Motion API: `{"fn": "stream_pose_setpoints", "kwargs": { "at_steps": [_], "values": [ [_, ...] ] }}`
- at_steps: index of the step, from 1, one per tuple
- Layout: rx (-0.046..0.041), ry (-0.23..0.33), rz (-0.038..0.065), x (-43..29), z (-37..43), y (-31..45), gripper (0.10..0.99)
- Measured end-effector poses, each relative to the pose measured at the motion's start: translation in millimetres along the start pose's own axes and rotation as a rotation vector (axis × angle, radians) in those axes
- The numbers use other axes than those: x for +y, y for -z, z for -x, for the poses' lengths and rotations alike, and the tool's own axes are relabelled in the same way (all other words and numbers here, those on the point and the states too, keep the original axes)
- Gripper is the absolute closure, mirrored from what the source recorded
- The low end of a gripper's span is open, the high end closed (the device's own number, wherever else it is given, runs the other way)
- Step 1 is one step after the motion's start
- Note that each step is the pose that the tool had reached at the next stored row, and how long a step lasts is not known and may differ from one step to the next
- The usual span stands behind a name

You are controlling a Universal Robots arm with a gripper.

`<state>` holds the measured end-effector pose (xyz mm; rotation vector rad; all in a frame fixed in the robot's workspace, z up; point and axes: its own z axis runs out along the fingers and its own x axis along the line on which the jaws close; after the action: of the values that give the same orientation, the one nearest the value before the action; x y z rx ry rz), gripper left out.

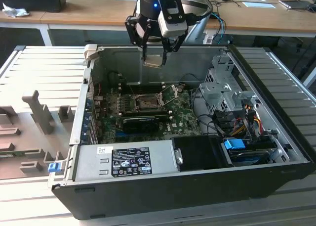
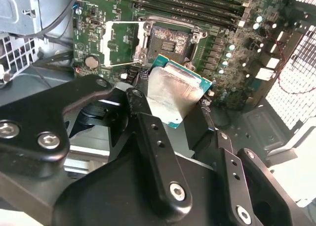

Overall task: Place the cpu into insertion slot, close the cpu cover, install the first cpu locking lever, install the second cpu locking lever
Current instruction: 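Place the cpu into insertion slot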

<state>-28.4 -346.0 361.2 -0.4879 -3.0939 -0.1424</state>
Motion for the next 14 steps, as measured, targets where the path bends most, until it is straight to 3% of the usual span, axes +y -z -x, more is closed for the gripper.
{"fn": "stream_pose_setpoints", "kwargs": {
  "at_steps": [14],
  "values": [
    [-0.0095, -0.107, 0.002, 0.0, 0.0, -0.3, 0.553]
  ]
}}
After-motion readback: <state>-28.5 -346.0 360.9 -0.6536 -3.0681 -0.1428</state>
